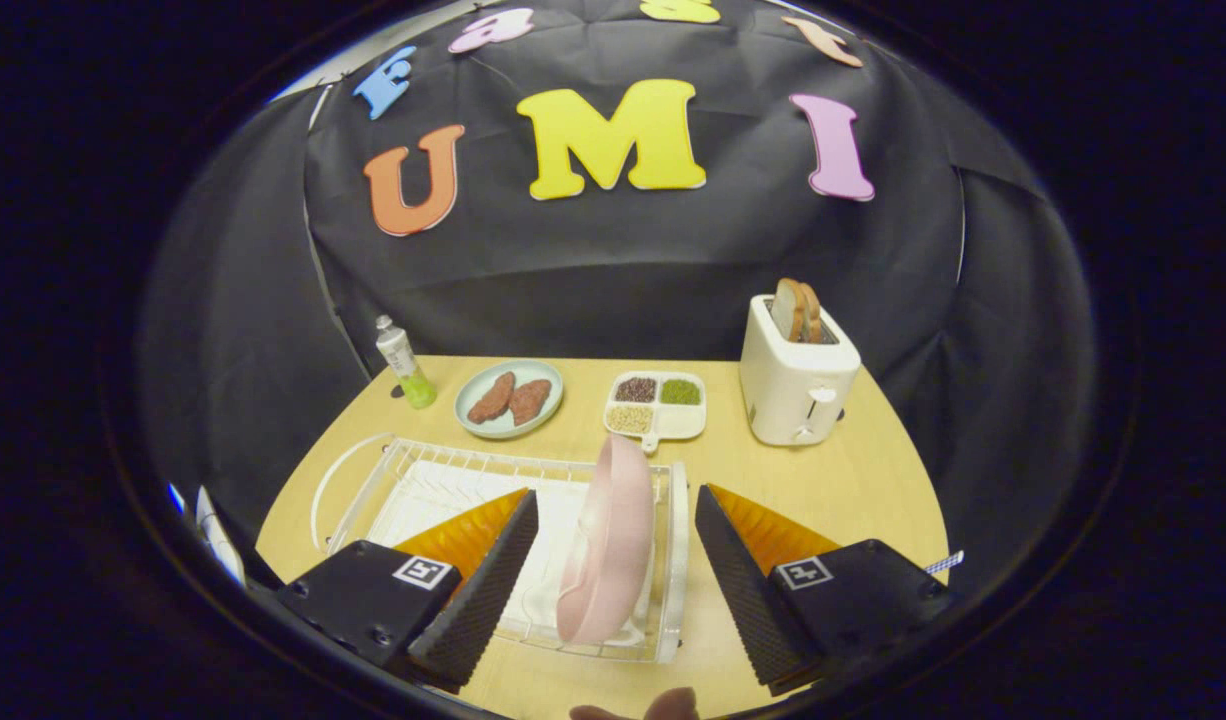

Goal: Take the plate from the dish rack, then take the spoon from the basket and place it into the plate.

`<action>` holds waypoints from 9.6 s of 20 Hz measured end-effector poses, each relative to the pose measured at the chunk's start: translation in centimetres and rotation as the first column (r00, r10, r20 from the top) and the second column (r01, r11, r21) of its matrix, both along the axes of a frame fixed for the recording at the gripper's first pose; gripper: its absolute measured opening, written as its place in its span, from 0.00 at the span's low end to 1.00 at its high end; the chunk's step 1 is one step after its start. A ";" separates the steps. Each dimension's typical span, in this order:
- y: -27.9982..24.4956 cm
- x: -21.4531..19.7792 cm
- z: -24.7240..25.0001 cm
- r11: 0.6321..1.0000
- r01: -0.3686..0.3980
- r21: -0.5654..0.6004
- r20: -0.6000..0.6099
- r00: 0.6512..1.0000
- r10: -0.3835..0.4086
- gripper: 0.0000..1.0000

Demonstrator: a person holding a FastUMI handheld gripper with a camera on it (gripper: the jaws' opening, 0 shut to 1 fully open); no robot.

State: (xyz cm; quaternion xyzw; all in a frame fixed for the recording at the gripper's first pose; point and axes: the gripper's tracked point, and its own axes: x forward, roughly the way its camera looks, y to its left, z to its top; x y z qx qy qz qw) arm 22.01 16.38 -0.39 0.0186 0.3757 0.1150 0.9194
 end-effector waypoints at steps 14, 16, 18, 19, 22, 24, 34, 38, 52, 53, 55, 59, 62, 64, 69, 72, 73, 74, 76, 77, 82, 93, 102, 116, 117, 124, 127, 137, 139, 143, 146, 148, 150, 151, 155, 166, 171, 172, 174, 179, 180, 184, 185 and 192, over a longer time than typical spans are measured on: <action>1.0 1.5 -6.3 0.989 0.145 -0.037 -0.259 0.954 -0.150 0.52; 1.1 1.3 -6.2 0.985 0.156 -0.069 -0.260 0.951 -0.169 0.40; 1.0 1.1 -5.6 0.980 0.168 -0.106 -0.244 0.951 -0.189 0.39; 1.0 1.2 -5.2 0.977 0.170 -0.127 -0.230 0.953 -0.196 0.38; 0.3 1.5 -3.5 0.958 0.198 -0.209 -0.183 0.954 -0.238 0.37; 0.1 1.6 -2.1 0.947 0.203 -0.248 -0.148 0.958 -0.244 0.37; 1.1 -5.9 1.9 0.989 0.143 -0.026 -0.123 0.982 -0.145 0.34; 0.6 -11.8 0.1 0.992 0.108 0.059 -0.118 0.988 -0.100 0.34; 0.6 -20.9 -13.3 0.927 0.137 0.349 -0.279 0.959 -0.036 0.34; 0.9 -21.2 -13.7 0.915 0.143 0.378 -0.294 0.955 -0.028 0.34; 1.3 -21.3 -14.7 0.891 0.155 0.427 -0.310 0.951 -0.017 0.34; 1.9 -21.4 -16.1 0.860 0.174 0.479 -0.334 0.942 -0.005 0.35; 1.9 -21.3 -15.9 0.853 0.162 0.495 -0.320 0.947 0.006 0.36; 2.0 -20.9 -16.3 0.853 0.161 0.497 -0.309 0.951 0.000 0.40; 1.7 -20.7 -16.7 0.858 0.158 0.490 -0.295 0.956 -0.007 0.46; 0.9 -20.4 -15.6 0.881 0.123 0.456 -0.209 0.977 -0.028 0.48; 0.5 -20.3 -14.9 0.892 0.105 0.440 -0.168 0.985 -0.033 0.51; 0.0 -20.1 -14.2 0.902 0.091 0.421 -0.122 0.992 -0.043 0.53; -1.4 -19.9 -12.8 0.929 0.072 0.363 -0.020 0.997 -0.069 0.62; -2.2 -19.9 -12.0 0.942 0.069 0.328 0.032 0.996 -0.085 0.65; -6.8 -20.8 -8.5 0.984 0.074 0.165 0.293 0.949 -0.120 0.93; -20.1 -18.8 -6.6 0.976 0.192 0.100 0.505 0.836 -0.216 1.00; -23.4 -10.2 -8.5 0.977 0.145 0.154 0.452 0.869 -0.200 1.00; -24.5 -3.6 -9.9 0.970 0.128 0.208 0.385 0.901 -0.201 0.44; -24.4 -3.9 -9.7 0.967 0.123 0.225 0.385 0.900 -0.204 0.38; -22.5 -4.8 -7.3 0.943 0.087 0.322 0.384 0.898 -0.214 0.13; -22.6 -5.3 -5.8 0.935 0.129 0.330 0.397 0.880 -0.261 0.11; -19.4 -12.0 3.0 0.944 0.240 0.225 0.554 0.766 -0.327 0.11; -16.5 -13.9 3.9 0.946 0.230 0.230 0.557 0.766 -0.322 0.10; -9.3 -16.9 4.2 0.960 0.177 0.218 0.574 0.772 -0.273 0.10; -3.7 -18.6 3.6 0.971 0.112 0.214 0.555 0.804 -0.215 0.10; 0.0 -19.5 3.0 0.977 0.069 0.200 0.545 0.821 -0.170 0.10; 2.8 -20.2 2.3 0.985 0.034 0.171 0.548 0.827 -0.124 0.10; 4.3 -20.5 1.7 0.987 0.018 0.159 0.545 0.832 -0.103 0.10; 7.7 -21.1 -0.5 0.991 -0.006 0.136 0.521 0.851 -0.066 0.10; 11.6 -20.7 -7.1 0.997 0.019 0.077 0.431 0.901 -0.051 0.11; 12.0 -20.4 -8.6 0.998 0.025 0.061 0.400 0.915 -0.047 0.13; 12.1 -20.4 -8.5 0.998 0.023 0.066 0.398 0.916 -0.047 0.14; 12.2 -20.2 -8.6 0.997 0.021 0.077 0.397 0.916 -0.050 0.15; 12.1 -20.4 -8.9 0.993 0.009 0.122 0.367 0.929 -0.053 0.18; 12.0 -20.5 -8.6 0.991 0.010 0.131 0.371 0.927 -0.058 0.19; 10.7 -20.7 -7.5 0.989 0.035 0.144 0.403 0.911 -0.091 0.35; 10.4 -20.6 -7.3 0.989 0.038 0.145 0.410 0.907 -0.095 0.37; 7.9 -19.8 -5.8 0.978 0.081 0.193 0.444 0.882 -0.160 0.76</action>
